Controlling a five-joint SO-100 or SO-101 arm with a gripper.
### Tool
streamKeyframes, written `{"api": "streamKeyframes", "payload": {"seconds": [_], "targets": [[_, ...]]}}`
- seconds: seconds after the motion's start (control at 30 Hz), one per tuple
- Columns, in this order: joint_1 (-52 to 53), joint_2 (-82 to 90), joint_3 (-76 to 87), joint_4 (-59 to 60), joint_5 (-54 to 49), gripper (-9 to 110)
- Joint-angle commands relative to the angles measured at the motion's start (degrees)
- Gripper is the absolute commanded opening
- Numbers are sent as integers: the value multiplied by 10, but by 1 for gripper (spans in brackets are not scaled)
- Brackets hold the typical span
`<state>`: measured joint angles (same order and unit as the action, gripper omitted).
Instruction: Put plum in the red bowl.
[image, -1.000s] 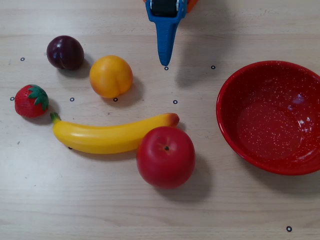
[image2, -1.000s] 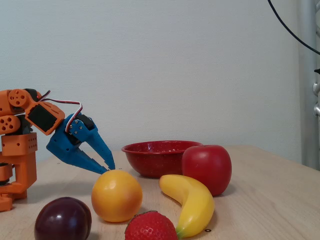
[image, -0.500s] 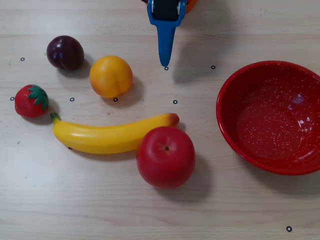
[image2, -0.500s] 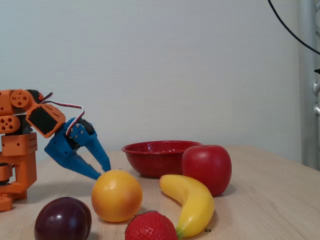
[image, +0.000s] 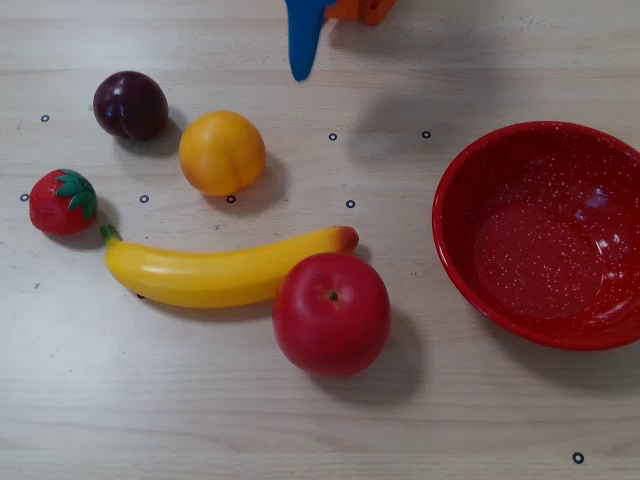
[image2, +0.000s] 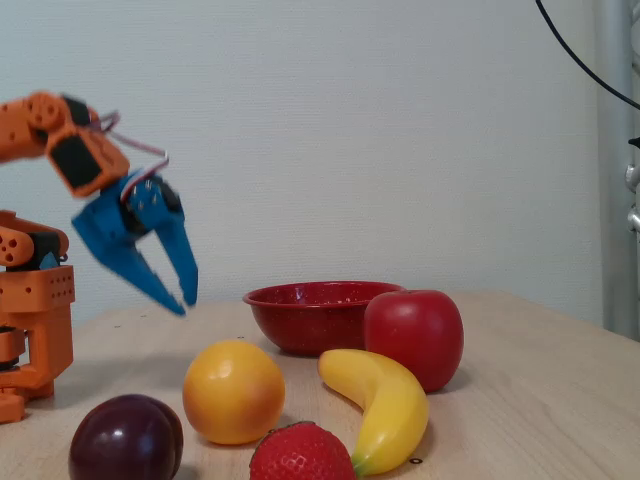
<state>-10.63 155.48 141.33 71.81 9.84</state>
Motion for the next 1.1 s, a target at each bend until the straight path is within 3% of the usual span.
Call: {"api": "streamKeyframes", "payload": {"seconds": [0.0,0.33,0.7,1.07], "targets": [[-21,-48,-126,49,22,0],[-125,-279,-463,201,50,0],[-264,-487,-760,307,189,0],[-427,-577,-786,351,390,31]]}}
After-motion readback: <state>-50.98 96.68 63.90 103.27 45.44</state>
